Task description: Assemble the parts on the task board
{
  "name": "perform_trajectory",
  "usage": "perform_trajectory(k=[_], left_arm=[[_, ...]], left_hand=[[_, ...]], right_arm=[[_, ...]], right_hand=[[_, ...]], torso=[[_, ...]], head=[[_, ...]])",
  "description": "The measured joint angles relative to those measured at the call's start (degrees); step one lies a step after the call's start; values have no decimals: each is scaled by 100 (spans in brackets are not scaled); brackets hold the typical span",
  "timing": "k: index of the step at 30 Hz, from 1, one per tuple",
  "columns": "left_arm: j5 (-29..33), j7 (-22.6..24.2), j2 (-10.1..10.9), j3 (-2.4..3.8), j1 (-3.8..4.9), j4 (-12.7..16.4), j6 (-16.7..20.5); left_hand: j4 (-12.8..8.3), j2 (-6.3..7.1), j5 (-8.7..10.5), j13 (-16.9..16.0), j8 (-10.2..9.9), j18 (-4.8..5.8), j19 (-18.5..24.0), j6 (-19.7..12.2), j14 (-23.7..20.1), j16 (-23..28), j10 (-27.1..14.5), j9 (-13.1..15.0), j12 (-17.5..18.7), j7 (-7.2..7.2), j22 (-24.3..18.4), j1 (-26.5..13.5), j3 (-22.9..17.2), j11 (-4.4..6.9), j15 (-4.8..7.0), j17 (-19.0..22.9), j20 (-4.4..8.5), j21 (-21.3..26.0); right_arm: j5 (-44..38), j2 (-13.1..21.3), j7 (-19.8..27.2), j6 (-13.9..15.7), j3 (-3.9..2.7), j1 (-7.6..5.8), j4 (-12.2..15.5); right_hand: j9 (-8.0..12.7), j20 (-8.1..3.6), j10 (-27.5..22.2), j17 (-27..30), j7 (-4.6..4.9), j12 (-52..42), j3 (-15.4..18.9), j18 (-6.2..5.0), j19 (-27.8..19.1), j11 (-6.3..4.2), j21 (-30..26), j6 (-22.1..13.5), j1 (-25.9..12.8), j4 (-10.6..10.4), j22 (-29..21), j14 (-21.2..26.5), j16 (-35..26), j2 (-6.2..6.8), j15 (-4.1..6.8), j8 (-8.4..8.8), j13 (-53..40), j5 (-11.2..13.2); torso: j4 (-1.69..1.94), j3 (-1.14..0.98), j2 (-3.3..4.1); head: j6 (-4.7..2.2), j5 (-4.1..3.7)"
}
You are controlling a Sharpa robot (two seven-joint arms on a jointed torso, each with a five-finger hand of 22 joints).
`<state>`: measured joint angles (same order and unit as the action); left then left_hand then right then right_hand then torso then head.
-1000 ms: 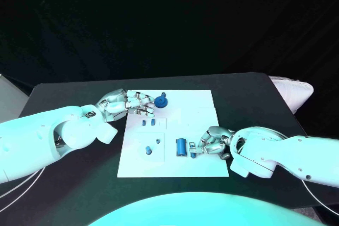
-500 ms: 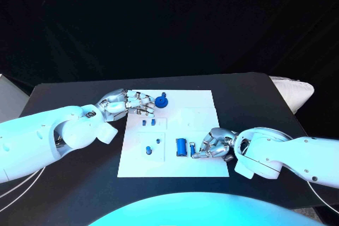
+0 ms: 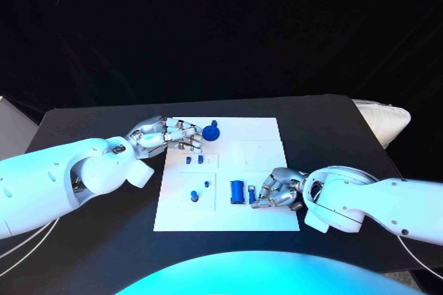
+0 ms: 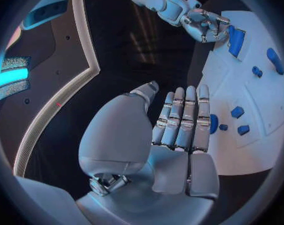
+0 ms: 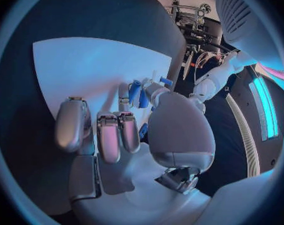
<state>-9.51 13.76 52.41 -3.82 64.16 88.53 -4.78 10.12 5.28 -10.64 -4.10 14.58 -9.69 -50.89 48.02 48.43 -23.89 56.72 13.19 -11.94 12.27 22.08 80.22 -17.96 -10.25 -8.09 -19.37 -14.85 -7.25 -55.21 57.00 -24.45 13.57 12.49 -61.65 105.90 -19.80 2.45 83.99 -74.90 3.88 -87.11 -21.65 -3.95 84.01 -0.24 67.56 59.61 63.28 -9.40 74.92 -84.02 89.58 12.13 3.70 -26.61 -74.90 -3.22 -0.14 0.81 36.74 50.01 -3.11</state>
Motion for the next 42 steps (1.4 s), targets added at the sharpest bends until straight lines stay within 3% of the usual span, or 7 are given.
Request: perform_trajectory(k=[14, 29, 34, 39, 42], left_arm=[[-3, -2, 10, 0, 0, 2, 0], [-6, -7, 9, 0, 0, -1, 0], [-7, -13, 9, -1, 0, -2, -2], [-8, -22, 9, -1, 0, -4, -4], [-10, -29, 9, -1, 0, -6, -6]], left_hand=[[0, 0, 0, 0, 0, 0, 0, 0, 0, 0, 0, 0, 0, 0, -6, 0, 0, 0, 0, 1, 0, 0], [16, 0, 0, 0, 0, 0, 0, 0, 0, 0, 0, -6, 0, 0, -6, 0, -16, 0, 0, -3, 0, 0], [16, 0, 0, 0, 0, 0, 0, 0, 0, 0, 0, -5, 0, 0, -6, 0, -16, 0, 0, -3, 0, 0], [0, 0, 0, -1, 0, 0, 0, 0, 0, 0, 0, -5, 0, 0, -10, 0, -32, 0, 0, -3, 0, 0], [0, 0, 0, 0, 0, 0, 0, 0, 0, 0, 0, -5, 0, 0, -10, 0, -32, 0, 0, -3, 0, 0]], right_arm=[[-139, -50, -18, 139, 1, 63, -74], [-164, -69, -27, 229, 0, 70, -128], [-163, -72, -29, 225, -4, 68, -151], [-163, -65, -29, 219, -4, 68, -153], [-158, -59, -21, 230, -4, 68, -149]], right_hand=[[22, 0, 0, 0, -21, -24, 17, 0, 0, 0, 33, 21, 53, -30, -1, 0, 23, -146, 0, -24, 0, -32], [40, 0, 0, -4, -26, -24, 47, 0, 0, 0, 65, 26, 27, -80, 3, 0, 23, -181, 0, -26, 0, -123], [69, 0, 0, -4, -26, -23, -16, 0, 0, 0, 39, 27, 367, 149, 2, 12, 23, -89, 12, -67, 0, -23], [94, 0, 0, -4, -31, -23, 8, 0, 0, 0, 6, 31, 483, 234, 2, 21, 23, 18, 21, -68, 0, -24], [134, 0, 0, -3, -33, 38, 118, 0, 0, 0, -4, 33, 519, 237, 2, 21, 22, 54, 21, -68, 0, -290]], torso=[[-8, -2, -4], [-5, -1, -1], [-5, 2, -4], [-4, 2, -4], [-4, 3, -4]], head=[[0, 14], [0, 2], [0, -1], [0, -2], [0, -2]])
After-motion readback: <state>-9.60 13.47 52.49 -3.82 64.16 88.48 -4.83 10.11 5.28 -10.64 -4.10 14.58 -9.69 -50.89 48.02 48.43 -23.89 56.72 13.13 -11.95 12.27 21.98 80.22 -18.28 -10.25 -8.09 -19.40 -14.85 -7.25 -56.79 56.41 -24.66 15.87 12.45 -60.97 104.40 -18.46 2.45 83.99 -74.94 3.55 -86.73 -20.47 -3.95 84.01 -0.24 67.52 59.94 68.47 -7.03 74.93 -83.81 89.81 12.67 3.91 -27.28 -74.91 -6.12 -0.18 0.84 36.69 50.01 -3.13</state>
